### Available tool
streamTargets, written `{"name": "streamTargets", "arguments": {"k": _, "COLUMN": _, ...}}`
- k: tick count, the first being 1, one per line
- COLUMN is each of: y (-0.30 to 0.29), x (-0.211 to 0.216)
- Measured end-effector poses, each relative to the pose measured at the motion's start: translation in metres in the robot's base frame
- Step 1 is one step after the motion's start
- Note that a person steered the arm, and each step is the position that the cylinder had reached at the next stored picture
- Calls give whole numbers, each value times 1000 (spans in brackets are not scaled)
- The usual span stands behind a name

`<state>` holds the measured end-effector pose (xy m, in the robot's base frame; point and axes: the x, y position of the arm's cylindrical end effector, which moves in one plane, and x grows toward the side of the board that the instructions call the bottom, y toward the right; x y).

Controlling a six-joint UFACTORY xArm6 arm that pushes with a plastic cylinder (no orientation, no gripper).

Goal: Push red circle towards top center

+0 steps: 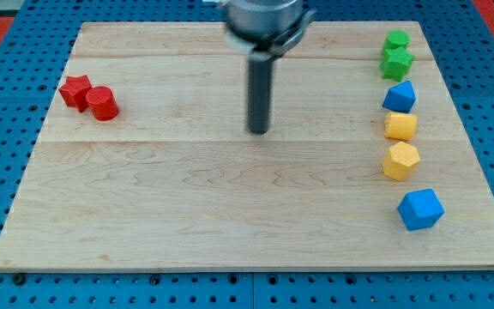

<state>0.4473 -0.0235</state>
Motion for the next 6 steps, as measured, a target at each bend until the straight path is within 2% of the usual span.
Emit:
{"name": "streamTargets", "arguments": {"k": 1, "y": -130, "x": 9}}
{"name": "streamTargets", "arguments": {"k": 2, "y": -224, "x": -31}}
{"name": "streamTargets", "arguments": {"k": 4, "y": -182, "x": -74}}
{"name": "streamTargets", "arguments": {"k": 5, "y": -173, "x": -115}}
{"name": "streamTargets", "arguments": {"k": 6, "y": -127, "x": -127}}
